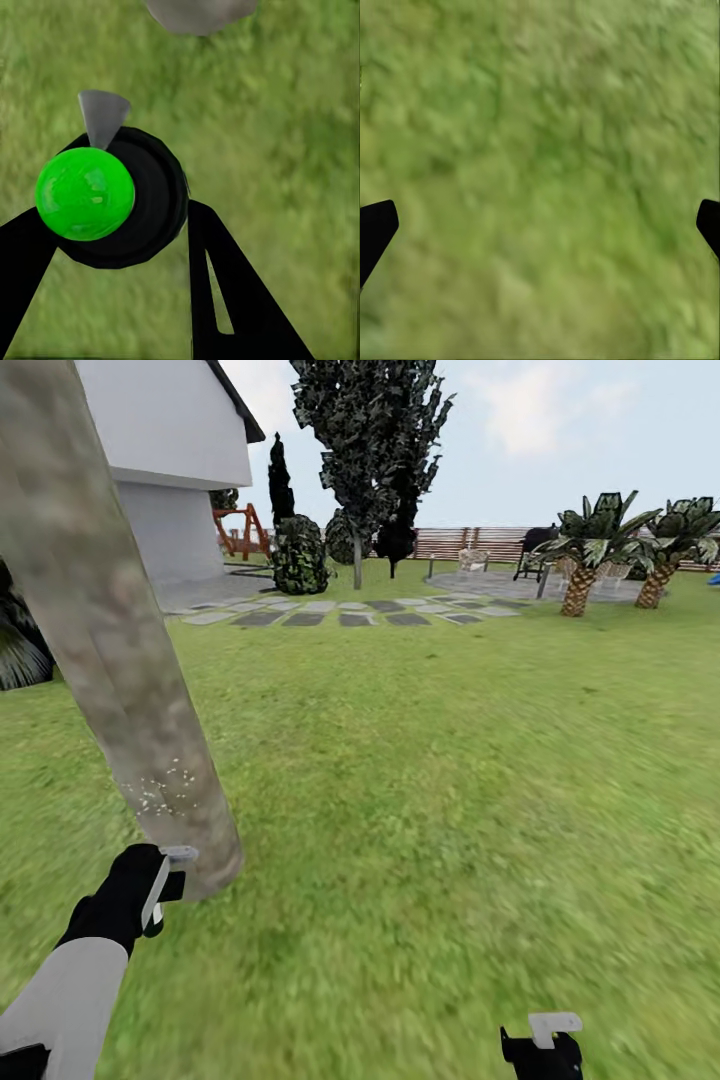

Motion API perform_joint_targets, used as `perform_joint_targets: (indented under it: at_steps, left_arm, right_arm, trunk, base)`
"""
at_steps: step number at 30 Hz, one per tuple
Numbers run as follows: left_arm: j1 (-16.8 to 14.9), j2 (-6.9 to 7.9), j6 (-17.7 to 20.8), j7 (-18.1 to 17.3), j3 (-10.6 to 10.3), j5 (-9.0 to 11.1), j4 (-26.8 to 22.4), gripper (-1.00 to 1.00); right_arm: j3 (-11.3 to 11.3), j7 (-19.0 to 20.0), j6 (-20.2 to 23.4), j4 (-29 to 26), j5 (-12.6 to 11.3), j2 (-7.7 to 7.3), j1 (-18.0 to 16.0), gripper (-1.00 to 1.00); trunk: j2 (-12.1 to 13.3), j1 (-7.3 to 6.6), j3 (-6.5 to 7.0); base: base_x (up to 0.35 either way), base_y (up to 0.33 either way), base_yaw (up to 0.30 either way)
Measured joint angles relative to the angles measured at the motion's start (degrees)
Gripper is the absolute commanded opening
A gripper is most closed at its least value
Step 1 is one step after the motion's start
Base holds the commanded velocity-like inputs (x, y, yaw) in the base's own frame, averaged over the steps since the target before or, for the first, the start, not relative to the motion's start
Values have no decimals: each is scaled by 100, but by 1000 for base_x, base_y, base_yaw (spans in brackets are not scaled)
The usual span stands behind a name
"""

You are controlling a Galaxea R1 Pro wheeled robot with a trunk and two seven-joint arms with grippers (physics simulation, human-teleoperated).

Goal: In the garden, pick up the pesticide atomizer on the floor and spray pesticide onto both trees until each tree trunk is fully covered.

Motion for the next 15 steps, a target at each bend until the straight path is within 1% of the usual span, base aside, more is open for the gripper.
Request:
perform_joint_targets:
  at_steps: [4, 6, 13, 15]
  left_arm:
    - [0, 0, 0, -4, -1, 1, 0, -100]
    - [0, -1, 0, -5, 0, -3, 1, -100]
    - [-2, -11, -2, 4, -1, 5, 3, -100]
    - [-2, -38, -7, 21, -1, 6, 3, -100]
  right_arm:
    - [0, 0, 5, 0, 0, 0, 0, 100]
    - [0, 0, 3, 0, 0, 0, 0, 100]
    - [-6, -1, 0, -2, 0, -9, 2, 100]
    - [-7, -1, 0, -2, 0, -10, 2, 100]
  trunk:
    - [0, 0, 0]
    - [0, 0, 0]
    - [0, 0, 0]
    - [0, 0, 0]
  base:
    - [194, -233, 275]
    - [194, -234, 163]
    - [195, -234, 18]
    - [179, -234, 0]
